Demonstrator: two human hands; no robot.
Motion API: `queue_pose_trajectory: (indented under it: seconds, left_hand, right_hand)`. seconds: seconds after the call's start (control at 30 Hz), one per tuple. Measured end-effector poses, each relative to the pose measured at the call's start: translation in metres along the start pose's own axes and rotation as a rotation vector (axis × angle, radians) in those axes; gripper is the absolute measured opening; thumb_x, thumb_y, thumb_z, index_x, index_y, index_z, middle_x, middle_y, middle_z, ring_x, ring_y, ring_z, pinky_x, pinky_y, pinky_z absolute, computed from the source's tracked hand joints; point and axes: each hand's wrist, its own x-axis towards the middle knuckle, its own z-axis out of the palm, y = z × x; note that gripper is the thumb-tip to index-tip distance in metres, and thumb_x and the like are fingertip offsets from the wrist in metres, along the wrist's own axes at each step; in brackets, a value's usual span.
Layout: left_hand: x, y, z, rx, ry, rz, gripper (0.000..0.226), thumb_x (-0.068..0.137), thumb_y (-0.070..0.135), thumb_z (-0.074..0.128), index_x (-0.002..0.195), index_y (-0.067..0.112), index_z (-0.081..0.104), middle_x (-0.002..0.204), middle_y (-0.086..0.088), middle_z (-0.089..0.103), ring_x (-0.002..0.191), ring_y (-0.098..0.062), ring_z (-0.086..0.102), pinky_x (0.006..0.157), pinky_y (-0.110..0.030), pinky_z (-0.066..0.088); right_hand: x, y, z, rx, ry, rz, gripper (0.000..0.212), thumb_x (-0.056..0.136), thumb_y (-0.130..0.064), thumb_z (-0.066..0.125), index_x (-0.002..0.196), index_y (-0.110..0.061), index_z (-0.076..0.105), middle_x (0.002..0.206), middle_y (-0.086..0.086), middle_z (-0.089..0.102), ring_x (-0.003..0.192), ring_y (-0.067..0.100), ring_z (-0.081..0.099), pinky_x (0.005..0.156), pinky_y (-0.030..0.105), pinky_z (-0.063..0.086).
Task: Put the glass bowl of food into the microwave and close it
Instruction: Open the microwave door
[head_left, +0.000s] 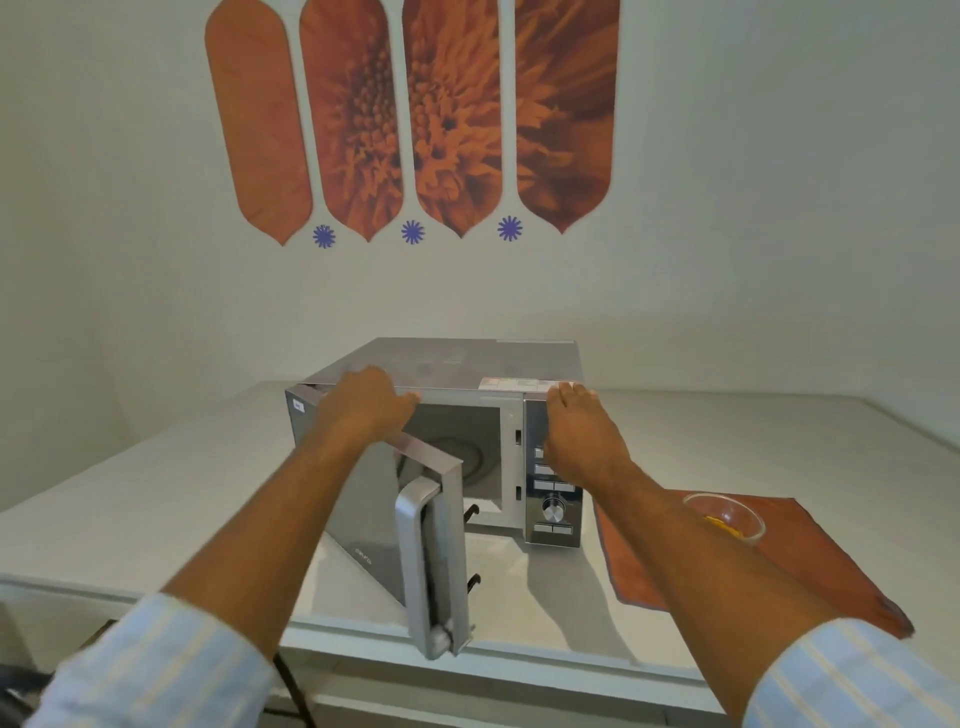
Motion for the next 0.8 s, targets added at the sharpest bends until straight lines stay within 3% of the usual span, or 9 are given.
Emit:
queue_pose_trajectory:
  seconds: [0.13, 0.3, 0.43, 0.57, 0.8]
  left_hand:
    - [0.013, -0.013, -0.016, 0.271, -0.227, 0.003, 0.062, 0.098, 0.059, 0.063, 0.131, 0.006, 0.067, 0.115, -0.010, 0.068, 0.108, -0.030, 0.066, 0.097, -0.039, 0.054]
    - [0.014, -0.024, -0.036, 0.374, -0.328, 0.007, 0.074, 0.098, 0.068, 0.055, 0.140, 0.008, 0.062, 0.136, -0.014, 0.067, 0.124, -0.033, 0.064, 0.109, -0.043, 0.051]
    - [0.012, -0.027, -0.051, 0.396, -0.366, -0.036, 0.085, 0.096, 0.076, 0.049, 0.150, 0.009, 0.055, 0.152, -0.014, 0.059, 0.136, -0.034, 0.057, 0.114, -0.044, 0.045]
    - [0.011, -0.031, -0.059, 0.431, -0.410, -0.098, 0.093, 0.091, 0.083, 0.047, 0.148, 0.010, 0.056, 0.155, -0.013, 0.057, 0.139, -0.035, 0.056, 0.118, -0.047, 0.043]
    - [0.010, -0.052, -0.059, 0.423, -0.383, -0.189, 0.102, 0.088, 0.086, 0.049, 0.161, 0.015, 0.042, 0.169, -0.009, 0.043, 0.152, -0.035, 0.044, 0.123, -0.049, 0.038]
  right_hand:
    - [0.002, 0.001, -0.001, 0.011, -0.008, 0.002, 0.071, 0.093, -0.027, 0.068, 0.153, -0.008, 0.036, 0.153, 0.013, 0.046, 0.142, 0.031, 0.040, 0.122, 0.046, 0.033]
    - [0.002, 0.002, 0.002, 0.000, 0.003, -0.015, 0.065, 0.097, -0.028, 0.061, 0.153, -0.007, 0.036, 0.153, 0.014, 0.046, 0.142, 0.031, 0.040, 0.122, 0.046, 0.033]
    - [0.000, 0.004, 0.004, -0.048, 0.021, -0.034, 0.064, 0.098, -0.031, 0.055, 0.154, -0.007, 0.034, 0.156, 0.014, 0.043, 0.145, 0.031, 0.038, 0.124, 0.045, 0.029]
    - [-0.007, 0.005, 0.006, -0.115, 0.020, -0.059, 0.075, 0.098, -0.041, 0.052, 0.158, -0.007, 0.025, 0.164, 0.016, 0.034, 0.152, 0.034, 0.028, 0.127, 0.048, 0.021]
    - [-0.008, 0.005, 0.005, -0.144, 0.009, -0.058, 0.082, 0.094, -0.056, 0.052, 0.156, -0.007, 0.028, 0.161, 0.016, 0.036, 0.150, 0.035, 0.031, 0.126, 0.050, 0.023]
